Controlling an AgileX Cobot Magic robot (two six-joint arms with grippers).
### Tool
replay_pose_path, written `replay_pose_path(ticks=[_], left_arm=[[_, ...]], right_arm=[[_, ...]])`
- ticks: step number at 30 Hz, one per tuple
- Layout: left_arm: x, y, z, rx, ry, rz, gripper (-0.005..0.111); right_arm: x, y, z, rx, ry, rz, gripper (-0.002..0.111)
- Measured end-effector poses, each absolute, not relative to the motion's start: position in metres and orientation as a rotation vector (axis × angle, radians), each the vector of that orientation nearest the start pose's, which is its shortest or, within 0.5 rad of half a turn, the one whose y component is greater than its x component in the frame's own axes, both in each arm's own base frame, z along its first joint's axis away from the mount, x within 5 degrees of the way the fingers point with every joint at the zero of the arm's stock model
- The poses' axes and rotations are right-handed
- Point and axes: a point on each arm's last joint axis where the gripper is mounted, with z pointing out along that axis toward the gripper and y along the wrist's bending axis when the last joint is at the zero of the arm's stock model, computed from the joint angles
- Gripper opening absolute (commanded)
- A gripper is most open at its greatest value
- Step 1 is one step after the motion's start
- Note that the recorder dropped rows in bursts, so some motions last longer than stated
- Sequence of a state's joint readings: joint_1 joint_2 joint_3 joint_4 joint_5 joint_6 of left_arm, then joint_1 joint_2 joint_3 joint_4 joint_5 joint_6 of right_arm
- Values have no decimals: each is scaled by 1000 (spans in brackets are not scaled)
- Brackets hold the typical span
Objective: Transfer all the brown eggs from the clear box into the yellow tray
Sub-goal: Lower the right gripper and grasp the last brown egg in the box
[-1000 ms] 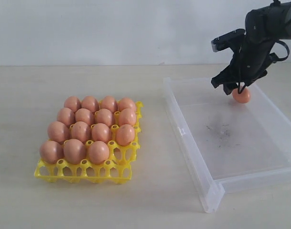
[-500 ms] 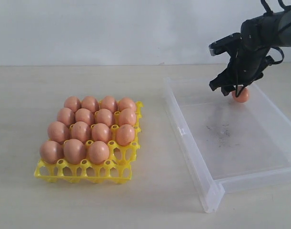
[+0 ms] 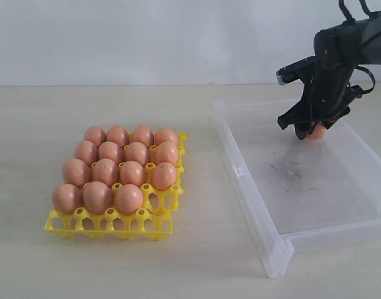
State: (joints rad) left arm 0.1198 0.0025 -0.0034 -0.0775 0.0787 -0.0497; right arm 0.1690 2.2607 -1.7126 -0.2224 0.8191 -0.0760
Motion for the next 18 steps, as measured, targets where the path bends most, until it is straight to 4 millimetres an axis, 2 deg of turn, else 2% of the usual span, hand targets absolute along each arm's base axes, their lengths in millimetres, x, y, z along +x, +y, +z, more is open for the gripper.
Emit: replay_pose_path(ticks=[8, 12, 18], left_arm=[[56, 6, 207, -187, 1550, -10, 4], [56, 6, 207, -187, 1550, -10, 4], [56, 6, 207, -187, 1550, -10, 4]], right_arm=[[469, 66, 137, -526, 2755, -231, 56], [471, 67, 127, -572, 2754, -230, 56], [474, 67, 126, -598, 2739, -234, 55]])
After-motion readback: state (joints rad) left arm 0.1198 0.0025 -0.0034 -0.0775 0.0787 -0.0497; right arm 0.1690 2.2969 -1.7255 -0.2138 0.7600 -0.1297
